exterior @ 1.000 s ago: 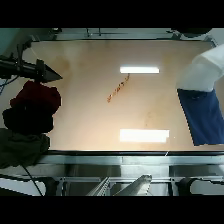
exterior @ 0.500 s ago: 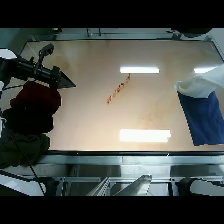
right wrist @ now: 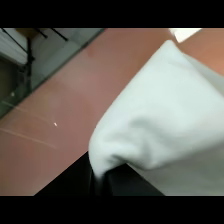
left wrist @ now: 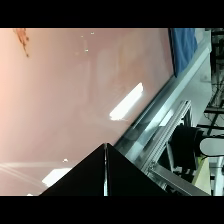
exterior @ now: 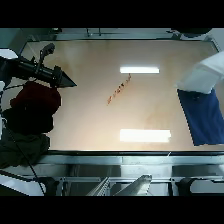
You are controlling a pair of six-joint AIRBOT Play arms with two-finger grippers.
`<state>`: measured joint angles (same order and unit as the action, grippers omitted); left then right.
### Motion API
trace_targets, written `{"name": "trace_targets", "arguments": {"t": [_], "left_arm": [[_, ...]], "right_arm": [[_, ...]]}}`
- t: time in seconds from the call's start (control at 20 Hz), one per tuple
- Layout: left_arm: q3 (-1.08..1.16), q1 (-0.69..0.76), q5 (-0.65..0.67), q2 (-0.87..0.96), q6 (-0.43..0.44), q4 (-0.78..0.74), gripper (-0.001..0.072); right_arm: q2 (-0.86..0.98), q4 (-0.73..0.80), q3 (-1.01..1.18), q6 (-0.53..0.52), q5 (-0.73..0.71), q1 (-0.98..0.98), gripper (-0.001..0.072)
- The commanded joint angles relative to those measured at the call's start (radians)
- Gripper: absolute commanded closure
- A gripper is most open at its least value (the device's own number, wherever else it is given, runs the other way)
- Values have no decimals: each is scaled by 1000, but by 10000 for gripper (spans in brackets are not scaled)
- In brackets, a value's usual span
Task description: Fold the shirts.
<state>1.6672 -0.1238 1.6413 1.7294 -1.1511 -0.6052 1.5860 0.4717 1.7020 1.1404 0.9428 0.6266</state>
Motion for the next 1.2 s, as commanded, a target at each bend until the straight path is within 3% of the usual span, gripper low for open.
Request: {"name": "trace_targets", "arguments": {"t": [0.0, 0.25, 0.5, 0.65, 0.9, 1.15], "left_arm": [[0, 0, -22, 0, -2, -1, 698], [0, 3, -53, 0, -2, 3, 699], [0, 32, -53, 0, -2, 5, 699], [0, 55, -46, 0, -2, 5, 699], [0, 78, -43, 0, -2, 4, 698], [0, 81, -44, 0, -2, 4, 692]], "right_arm": [[113, -206, 138, -176, -79, 2, 692], [149, -48, 274, -119, 76, 54, 692], [171, 47, 268, -89, 493, 112, 691], [168, 51, 222, 35, 682, 153, 691], [23, 56, -23, 171, 644, 235, 691], [-241, 136, -499, 218, 500, 339, 691]]}}
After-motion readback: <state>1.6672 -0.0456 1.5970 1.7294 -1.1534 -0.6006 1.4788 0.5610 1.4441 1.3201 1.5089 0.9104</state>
